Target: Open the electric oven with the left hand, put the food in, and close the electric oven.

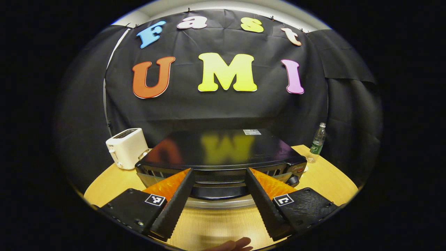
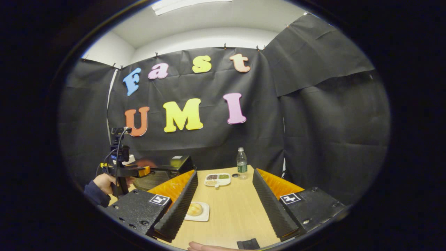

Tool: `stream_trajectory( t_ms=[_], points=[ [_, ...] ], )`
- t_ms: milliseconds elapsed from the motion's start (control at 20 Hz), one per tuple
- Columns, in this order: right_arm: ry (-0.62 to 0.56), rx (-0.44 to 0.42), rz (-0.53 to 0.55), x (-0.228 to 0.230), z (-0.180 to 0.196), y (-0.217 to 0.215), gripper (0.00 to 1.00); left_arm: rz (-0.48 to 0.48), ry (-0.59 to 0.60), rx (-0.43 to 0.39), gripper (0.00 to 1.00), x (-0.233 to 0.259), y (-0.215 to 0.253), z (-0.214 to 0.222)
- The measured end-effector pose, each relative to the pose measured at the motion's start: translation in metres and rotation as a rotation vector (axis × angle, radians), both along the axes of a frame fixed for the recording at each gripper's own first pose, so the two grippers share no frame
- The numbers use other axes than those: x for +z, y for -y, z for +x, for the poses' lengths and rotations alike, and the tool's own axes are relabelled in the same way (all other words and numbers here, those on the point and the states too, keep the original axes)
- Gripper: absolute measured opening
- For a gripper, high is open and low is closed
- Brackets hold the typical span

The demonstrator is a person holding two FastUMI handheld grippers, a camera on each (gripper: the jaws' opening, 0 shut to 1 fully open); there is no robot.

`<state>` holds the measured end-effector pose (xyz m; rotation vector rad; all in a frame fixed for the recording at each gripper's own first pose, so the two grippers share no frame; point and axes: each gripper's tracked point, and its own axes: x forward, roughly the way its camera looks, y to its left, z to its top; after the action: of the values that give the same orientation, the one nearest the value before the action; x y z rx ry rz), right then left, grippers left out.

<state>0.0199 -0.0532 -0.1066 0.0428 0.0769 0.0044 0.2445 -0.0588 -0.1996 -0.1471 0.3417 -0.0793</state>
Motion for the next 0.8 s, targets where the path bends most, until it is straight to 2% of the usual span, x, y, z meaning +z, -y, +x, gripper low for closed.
stream_trajectory(
  t_ms=[550, 800],
  points=[
    [-0.022, 0.014, -0.035, -0.009, -0.005, -0.012, 0.96, 0.013, -0.022, 0.008, 0.96, -0.025, 0.005, -0.058],
    [-0.031, 0.019, -0.044, -0.014, -0.004, -0.013, 0.96, 0.007, -0.012, 0.013, 0.96, -0.026, 0.003, -0.058]
  ],
)
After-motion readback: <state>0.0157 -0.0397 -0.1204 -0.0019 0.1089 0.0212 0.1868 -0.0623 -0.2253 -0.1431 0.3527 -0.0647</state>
